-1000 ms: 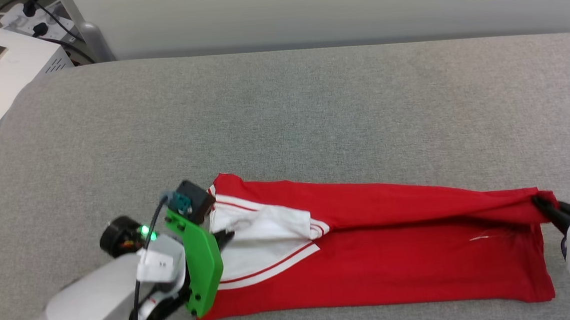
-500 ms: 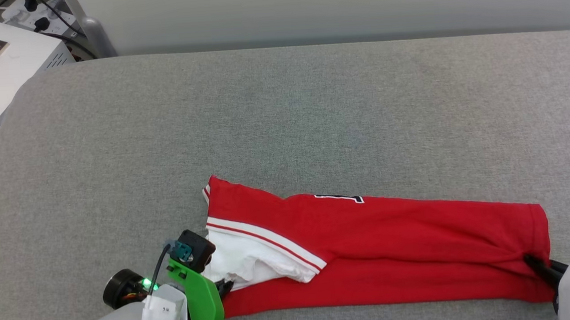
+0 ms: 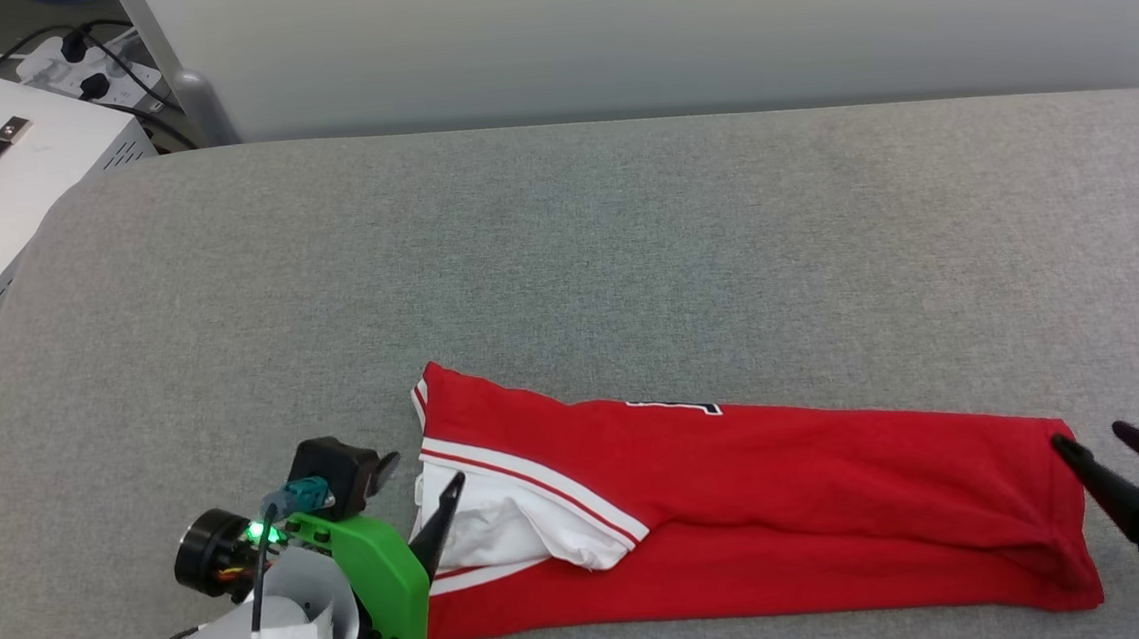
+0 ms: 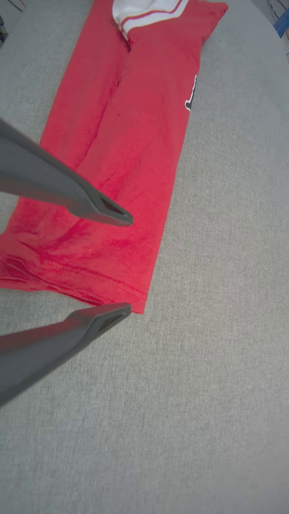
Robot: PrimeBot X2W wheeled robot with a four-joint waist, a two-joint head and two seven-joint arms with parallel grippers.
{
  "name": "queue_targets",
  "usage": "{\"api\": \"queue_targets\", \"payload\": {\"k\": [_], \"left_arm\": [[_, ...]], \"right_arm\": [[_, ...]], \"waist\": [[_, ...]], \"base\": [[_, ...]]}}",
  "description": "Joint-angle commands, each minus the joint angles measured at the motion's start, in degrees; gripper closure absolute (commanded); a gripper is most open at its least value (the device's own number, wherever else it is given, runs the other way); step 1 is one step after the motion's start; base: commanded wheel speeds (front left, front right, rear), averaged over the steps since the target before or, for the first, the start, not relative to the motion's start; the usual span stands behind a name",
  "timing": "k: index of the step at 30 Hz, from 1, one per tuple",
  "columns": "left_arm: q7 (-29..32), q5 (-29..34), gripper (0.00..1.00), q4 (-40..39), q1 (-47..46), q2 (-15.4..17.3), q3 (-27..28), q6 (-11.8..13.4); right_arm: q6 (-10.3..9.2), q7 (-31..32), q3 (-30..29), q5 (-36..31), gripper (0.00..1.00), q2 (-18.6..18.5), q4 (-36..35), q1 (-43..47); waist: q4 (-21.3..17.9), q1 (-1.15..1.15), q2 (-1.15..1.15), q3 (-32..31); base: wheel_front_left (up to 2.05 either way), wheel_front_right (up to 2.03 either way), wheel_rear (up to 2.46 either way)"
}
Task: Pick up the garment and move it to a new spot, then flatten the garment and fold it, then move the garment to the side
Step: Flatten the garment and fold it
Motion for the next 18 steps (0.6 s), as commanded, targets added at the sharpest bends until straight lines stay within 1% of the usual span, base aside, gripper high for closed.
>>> {"api": "queue_targets", "payload": {"k": [1, 5, 8, 11, 14, 18], "left_arm": [[-2.19, 1.57, 0.00, -0.39, 1.15, 0.33, 0.98, 1.74], [-6.92, 3.28, 0.00, -1.22, 2.00, 0.05, 3.22, 5.65], [-8.72, 4.70, 0.00, -1.62, 2.71, -0.57, 5.38, 8.05], [-9.47, 6.72, 0.00, -2.11, 3.96, -1.50, 8.74, 10.34], [-9.57, 10.05, 0.00, -3.73, 5.83, -3.11, 13.95, 11.99], [-9.59, 16.02, 0.00, -5.31, 10.11, -5.85, 20.86, 12.75]], "right_arm": [[-0.04, 0.16, -1.49, 0.76, 0.00, -0.39, -0.85, 0.95], [-0.04, 2.49, -4.95, 2.29, 0.00, -1.40, -1.67, 1.65], [-0.04, 5.61, -7.00, 4.75, 0.00, -1.54, -1.08, 2.28], [-0.04, 9.28, -8.00, 6.40, 0.00, -1.94, 0.10, 2.90], [-0.04, 11.94, -8.21, 7.47, 0.00, -1.59, 1.32, 3.13], [-0.04, 13.65, -7.66, 7.98, 0.00, -0.19, 3.52, 2.74]], "waist": [[0.19, 0.00, 0.19, -0.22], [0.83, 0.00, 0.19, -0.06], [1.36, 0.00, 0.19, 0.36], [1.96, 0.00, 0.19, 0.94], [2.55, 0.00, 0.19, 1.60], [3.30, 0.00, 0.19, 2.50]], "base": [[0.00, 0.00, 0.00], [0.00, 0.00, 0.00], [0.00, 0.00, 0.00], [0.00, 0.00, 0.00], [0.00, 0.00, 0.00], [0.00, 0.00, 0.00]]}}
